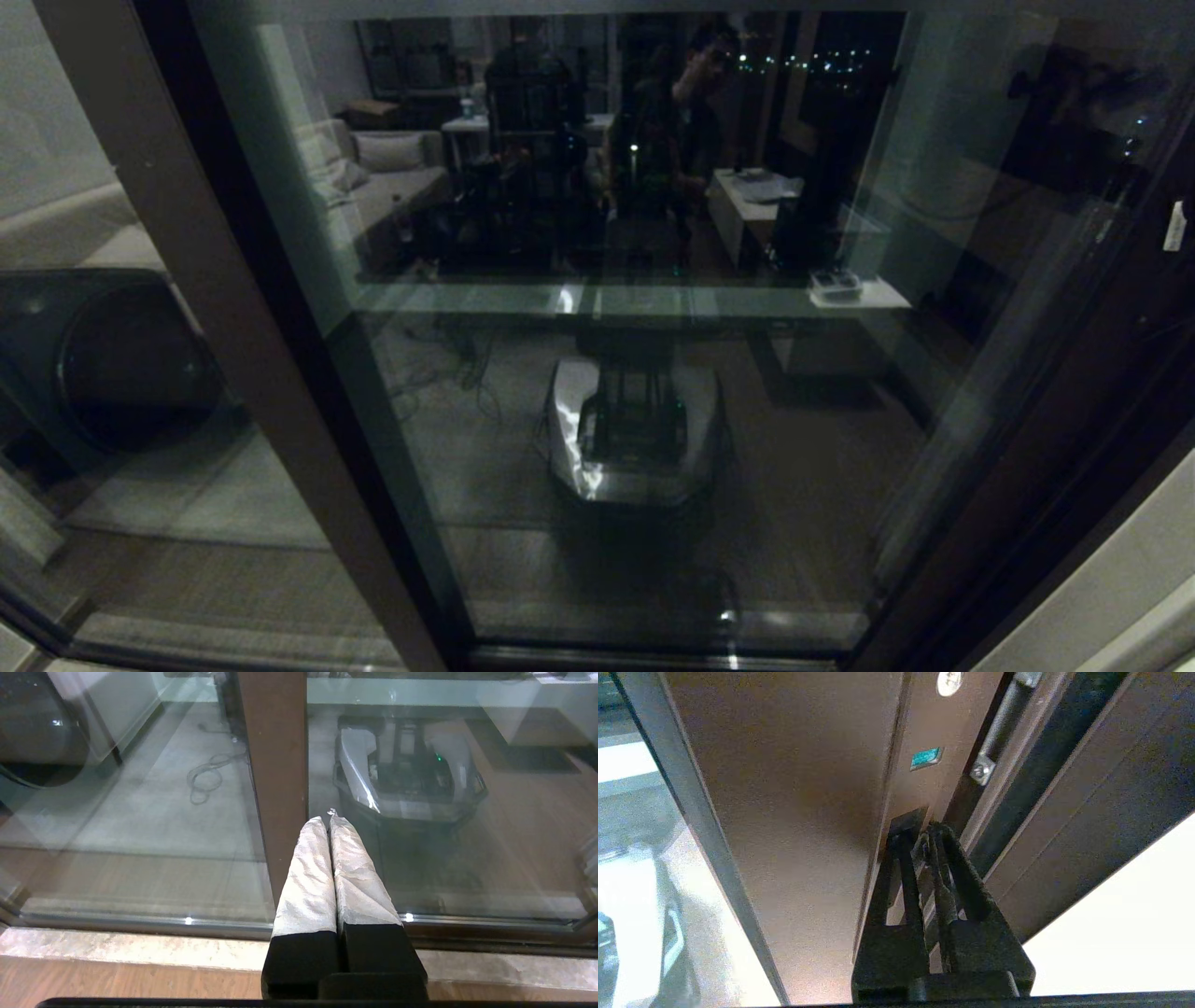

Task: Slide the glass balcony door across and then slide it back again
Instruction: Close the slid door

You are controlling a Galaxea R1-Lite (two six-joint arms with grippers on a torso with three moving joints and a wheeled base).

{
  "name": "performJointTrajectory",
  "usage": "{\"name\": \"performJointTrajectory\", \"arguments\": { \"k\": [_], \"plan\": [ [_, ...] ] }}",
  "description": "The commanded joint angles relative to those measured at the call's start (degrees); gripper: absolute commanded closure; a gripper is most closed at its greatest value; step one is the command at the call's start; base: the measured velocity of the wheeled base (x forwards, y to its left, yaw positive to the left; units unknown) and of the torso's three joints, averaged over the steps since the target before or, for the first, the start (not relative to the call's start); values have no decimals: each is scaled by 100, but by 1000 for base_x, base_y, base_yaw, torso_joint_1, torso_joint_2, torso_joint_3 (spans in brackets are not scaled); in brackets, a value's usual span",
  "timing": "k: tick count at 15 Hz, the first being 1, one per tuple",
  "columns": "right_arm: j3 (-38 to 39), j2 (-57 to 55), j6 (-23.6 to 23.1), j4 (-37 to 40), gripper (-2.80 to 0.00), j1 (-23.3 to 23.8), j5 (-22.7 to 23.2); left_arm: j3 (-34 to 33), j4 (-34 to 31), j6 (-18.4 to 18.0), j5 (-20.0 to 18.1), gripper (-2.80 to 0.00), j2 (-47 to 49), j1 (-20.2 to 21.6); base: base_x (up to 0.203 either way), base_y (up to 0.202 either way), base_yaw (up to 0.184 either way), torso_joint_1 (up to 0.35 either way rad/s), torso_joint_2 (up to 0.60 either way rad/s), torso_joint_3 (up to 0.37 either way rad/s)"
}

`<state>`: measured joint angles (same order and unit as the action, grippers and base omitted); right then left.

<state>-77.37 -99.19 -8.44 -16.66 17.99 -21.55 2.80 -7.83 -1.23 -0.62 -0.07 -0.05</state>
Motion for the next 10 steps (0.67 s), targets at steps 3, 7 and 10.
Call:
{"name": "performJointTrajectory", "arguments": {
  "k": [3, 7, 10],
  "plan": [
    [-165, -197, -9, 14, 0, 158, 2, 1, -6, 0, 1, 0, -1, -4, 0, 0, 0, 0, 0, 0],
    [-199, -224, -9, 14, 0, 214, 72, -4, -2, 0, 1, 0, -1, -2, 0, 0, 0, 0, 0, 0],
    [-232, -312, -9, 14, 0, 311, 86, 1, -7, 0, 1, 0, -1, -4, 0, 0, 0, 0, 0, 0]
  ]
}}
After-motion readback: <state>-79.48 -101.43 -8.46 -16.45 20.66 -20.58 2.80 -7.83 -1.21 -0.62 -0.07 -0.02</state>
